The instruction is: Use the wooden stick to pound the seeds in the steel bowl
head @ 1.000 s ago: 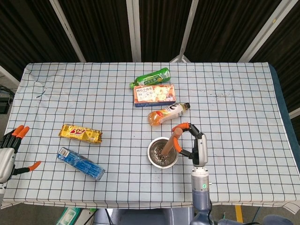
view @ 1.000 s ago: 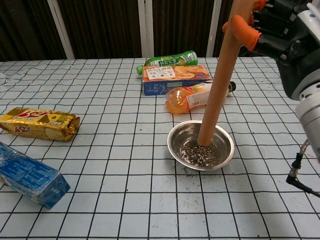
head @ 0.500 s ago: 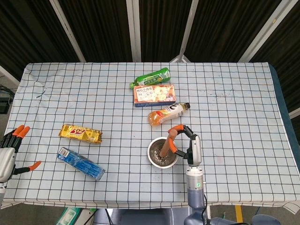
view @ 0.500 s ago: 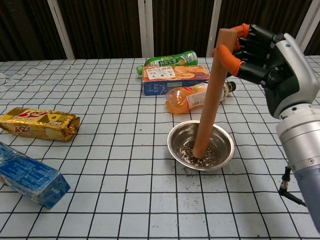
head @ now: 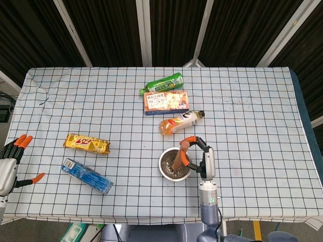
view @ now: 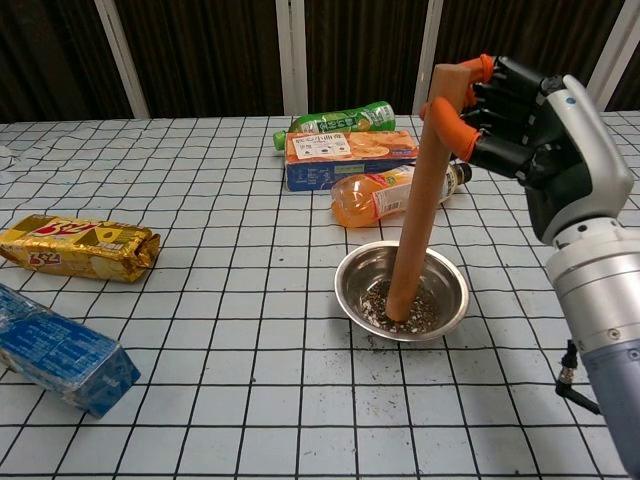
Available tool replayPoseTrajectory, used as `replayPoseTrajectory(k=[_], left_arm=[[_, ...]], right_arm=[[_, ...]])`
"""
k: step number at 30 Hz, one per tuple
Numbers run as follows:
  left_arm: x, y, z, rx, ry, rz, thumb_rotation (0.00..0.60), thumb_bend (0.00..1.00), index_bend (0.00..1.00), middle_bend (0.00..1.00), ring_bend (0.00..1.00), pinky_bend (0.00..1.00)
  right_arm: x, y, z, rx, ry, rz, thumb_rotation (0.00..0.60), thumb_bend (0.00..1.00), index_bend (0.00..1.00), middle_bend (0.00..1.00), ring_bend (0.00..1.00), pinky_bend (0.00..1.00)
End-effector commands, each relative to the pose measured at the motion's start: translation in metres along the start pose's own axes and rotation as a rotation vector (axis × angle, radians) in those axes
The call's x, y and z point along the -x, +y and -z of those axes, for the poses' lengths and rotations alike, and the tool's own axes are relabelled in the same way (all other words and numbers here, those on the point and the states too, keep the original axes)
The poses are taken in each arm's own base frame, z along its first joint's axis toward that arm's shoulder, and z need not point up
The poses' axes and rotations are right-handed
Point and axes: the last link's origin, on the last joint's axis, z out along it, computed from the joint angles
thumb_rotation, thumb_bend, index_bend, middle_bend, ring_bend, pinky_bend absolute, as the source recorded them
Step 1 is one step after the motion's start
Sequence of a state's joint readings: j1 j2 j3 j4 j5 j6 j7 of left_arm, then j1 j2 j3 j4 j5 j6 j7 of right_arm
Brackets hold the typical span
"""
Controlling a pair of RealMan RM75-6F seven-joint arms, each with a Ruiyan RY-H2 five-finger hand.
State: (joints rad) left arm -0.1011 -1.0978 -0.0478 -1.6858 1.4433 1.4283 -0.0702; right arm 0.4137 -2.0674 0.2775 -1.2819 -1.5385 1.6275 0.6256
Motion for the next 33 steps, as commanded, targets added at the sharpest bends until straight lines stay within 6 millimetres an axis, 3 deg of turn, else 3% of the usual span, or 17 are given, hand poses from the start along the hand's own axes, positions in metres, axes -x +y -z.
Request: replayPoseTrajectory(k=[1, 6, 23, 33], left_arm=[[0.000, 0.000, 0.000, 0.000, 0.000, 0.000, 0.600, 0.08, 0.00, 0.00, 0.00, 0.00], [0.000, 0.000, 0.001, -0.001, 0.001, 0.001, 0.600, 0.08, 0.00, 0.00, 0.00, 0.00], [0.001, 0.001, 0.000, 0.002, -0.002, -0.002, 0.600, 0.08, 0.00, 0.00, 0.00, 0.00], [0.000, 0.000, 0.001, 0.003, 0.002, -0.001, 0.600, 0.08, 0.00, 0.00, 0.00, 0.00]], right_arm=[[-0.003, -0.008, -0.005, -0.027, 0.006, -0.004, 0.600, 0.59, 0.76, 0.61, 0.55, 0.51], [-0.005, -0.013, -0.008, -0.039, 0.003, 0.005, 0.600, 0.59, 0.76, 0.61, 0.55, 0.51], [-0.007, 0.013, 0.001, 0.019, -0.013, 0.055, 0.600, 0.59, 0.76, 0.61, 0.55, 0.51], [-0.009, 0.006, 0.000, -0.012, -0.012, 0.054, 0.600, 0.59, 0.76, 0.61, 0.55, 0.51]])
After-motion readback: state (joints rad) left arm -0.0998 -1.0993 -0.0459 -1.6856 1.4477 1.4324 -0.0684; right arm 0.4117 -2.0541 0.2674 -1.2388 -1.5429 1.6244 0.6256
